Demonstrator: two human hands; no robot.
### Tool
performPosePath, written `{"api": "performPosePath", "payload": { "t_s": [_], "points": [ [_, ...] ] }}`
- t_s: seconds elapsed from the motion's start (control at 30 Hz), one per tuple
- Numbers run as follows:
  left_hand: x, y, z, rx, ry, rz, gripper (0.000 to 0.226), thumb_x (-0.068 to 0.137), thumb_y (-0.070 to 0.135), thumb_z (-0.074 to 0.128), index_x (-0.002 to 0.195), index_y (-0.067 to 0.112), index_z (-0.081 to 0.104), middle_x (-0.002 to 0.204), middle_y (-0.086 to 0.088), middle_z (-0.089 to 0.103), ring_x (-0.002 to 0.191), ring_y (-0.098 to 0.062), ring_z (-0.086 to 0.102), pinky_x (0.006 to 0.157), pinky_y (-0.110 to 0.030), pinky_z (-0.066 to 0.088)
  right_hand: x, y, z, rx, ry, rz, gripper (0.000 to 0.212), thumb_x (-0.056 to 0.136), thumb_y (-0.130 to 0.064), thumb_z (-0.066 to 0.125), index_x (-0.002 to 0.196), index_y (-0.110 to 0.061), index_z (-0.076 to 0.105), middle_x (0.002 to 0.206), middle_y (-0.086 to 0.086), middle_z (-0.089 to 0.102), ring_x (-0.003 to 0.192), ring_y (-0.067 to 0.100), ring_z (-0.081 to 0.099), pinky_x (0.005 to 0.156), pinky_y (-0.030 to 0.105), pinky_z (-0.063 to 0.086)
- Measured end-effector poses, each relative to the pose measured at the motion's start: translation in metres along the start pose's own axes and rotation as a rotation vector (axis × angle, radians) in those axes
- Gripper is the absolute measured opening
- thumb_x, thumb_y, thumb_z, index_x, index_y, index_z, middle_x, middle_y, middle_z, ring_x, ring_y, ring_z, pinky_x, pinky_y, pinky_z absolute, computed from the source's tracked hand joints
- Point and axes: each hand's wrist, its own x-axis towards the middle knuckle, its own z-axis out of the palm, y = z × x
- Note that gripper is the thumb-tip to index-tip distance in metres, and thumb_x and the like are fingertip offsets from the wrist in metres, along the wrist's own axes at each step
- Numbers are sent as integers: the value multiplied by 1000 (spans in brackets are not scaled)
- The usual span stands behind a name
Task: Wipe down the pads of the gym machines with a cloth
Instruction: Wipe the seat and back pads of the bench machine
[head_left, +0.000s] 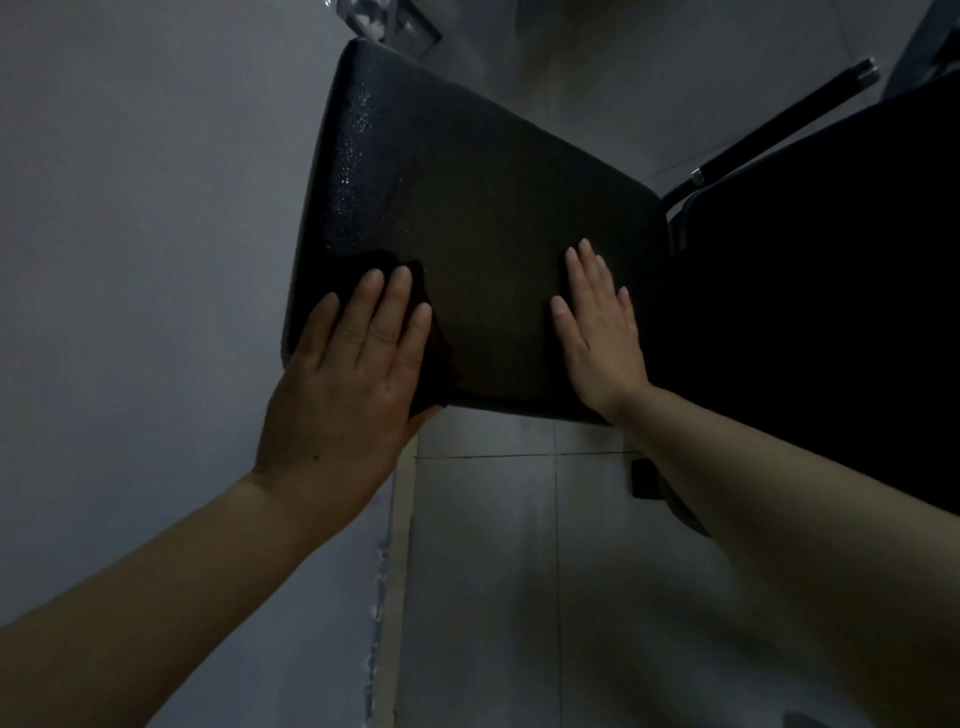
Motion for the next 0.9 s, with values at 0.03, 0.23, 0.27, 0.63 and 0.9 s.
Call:
{"api": "performPosePath", "payload": {
  "t_s": [0.03, 0.23, 0.27, 0.63, 0.9],
  "points": [
    [2, 2, 2, 30, -2, 19, 66, 94, 44, 34, 142, -1, 32, 149, -26, 30, 138, -37, 20, 115, -45, 4, 0, 2, 0, -2, 0, -16, 55, 102, -41, 21, 151, -25, 2, 159, -8, -8, 144, 6, -10, 118, 35, -6],
    [12, 25, 15, 141, -4, 93, 65, 96, 43, 28, 143, -2, 27, 149, -25, 31, 138, -37, 25, 115, -46, 6, -2, 6, -1, 156, 41, -59, 59, 96, -45, 12, 151, -24, 10, 159, -10, -1, 143, 2, -6, 118, 32, -6],
    [14, 30, 17, 153, -3, 102, 65, 96, 42, 30, 143, -2, 27, 149, -25, 31, 139, -37, 26, 116, -46, 7, -3, 9, -2, 189, 51, -58, 58, 97, -45, 12, 151, -24, 11, 159, -10, 0, 143, 2, -5, 117, 31, -6],
    [38, 86, 30, 201, -10, 141, 61, 94, 33, 22, 143, -5, 16, 150, -26, 26, 140, -35, 28, 116, -46, 2, -9, 34, -2, 384, 69, -8, 72, 88, -59, 4, 149, -24, 19, 158, -11, 10, 142, -3, 0, 117, 24, -6],
    [60, 128, 34, 124, -37, 198, 61, 95, 36, 26, 141, -3, 21, 150, -24, 28, 140, -33, 29, 115, -44, 8, -12, 55, -3, 429, 38, -53, 75, 89, -65, 6, 148, -22, 24, 156, -14, 11, 143, -3, 1, 117, 23, -4]
  ]
}}
